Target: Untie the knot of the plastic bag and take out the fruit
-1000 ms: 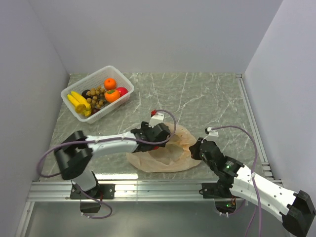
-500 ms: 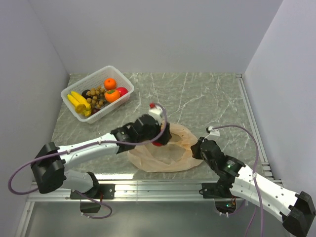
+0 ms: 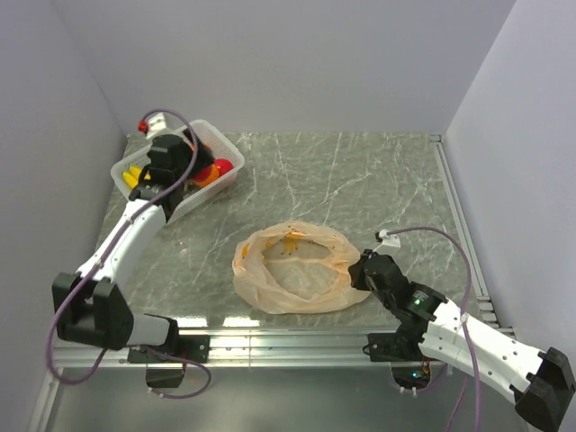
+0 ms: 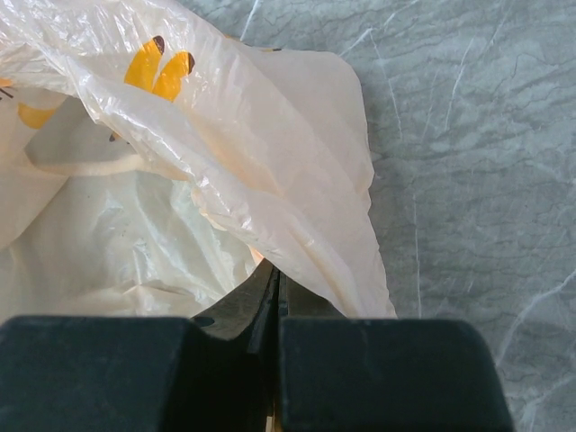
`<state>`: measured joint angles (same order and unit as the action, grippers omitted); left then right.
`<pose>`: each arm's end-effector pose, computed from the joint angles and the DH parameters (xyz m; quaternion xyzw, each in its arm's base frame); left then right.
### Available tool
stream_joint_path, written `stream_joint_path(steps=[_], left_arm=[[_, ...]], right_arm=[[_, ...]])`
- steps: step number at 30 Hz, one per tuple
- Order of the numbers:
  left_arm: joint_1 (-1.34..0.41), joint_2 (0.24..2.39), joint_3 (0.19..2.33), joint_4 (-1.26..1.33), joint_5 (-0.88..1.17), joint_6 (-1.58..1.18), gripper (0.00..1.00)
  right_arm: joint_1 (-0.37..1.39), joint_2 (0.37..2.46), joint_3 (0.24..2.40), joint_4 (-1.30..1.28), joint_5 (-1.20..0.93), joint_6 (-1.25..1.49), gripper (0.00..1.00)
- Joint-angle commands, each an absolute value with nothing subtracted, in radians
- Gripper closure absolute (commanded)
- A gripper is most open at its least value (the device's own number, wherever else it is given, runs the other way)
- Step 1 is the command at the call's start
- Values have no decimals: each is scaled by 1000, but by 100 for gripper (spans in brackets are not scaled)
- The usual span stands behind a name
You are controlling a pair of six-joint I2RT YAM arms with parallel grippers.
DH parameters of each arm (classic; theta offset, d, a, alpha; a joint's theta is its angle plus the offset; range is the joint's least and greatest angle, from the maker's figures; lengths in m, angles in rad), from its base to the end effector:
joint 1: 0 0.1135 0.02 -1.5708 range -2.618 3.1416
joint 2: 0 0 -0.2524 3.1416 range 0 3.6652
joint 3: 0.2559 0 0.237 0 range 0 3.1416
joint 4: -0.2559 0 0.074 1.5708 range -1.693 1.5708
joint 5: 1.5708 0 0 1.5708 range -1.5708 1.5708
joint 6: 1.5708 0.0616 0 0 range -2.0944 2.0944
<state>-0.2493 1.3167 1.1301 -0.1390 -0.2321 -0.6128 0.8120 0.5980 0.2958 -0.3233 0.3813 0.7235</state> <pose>0.3135 -0.0652 0.3314 -0.2123 0.7814 -0.1566 0.5655 0.1229 0.0963 0.1678 0.0475 0.8772 0.1891 0.4388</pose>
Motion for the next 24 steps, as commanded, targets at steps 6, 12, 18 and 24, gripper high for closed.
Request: stream_joint_path(steps=[6, 12, 18, 24], left_arm=[[-5, 1520, 1164, -101, -235, -640, 35], [34, 1580, 1200, -138, -224, -604, 2], [34, 1526, 1177, -140, -215, -574, 1], [32, 1476, 1177, -176, -201, -555, 1]], right_arm=[[827, 588, 353, -322, 422, 712, 100], [827, 591, 414, -334, 474, 645, 100], [827, 626, 514, -337, 616, 514, 100], [827, 627, 589, -287, 756, 422, 100]])
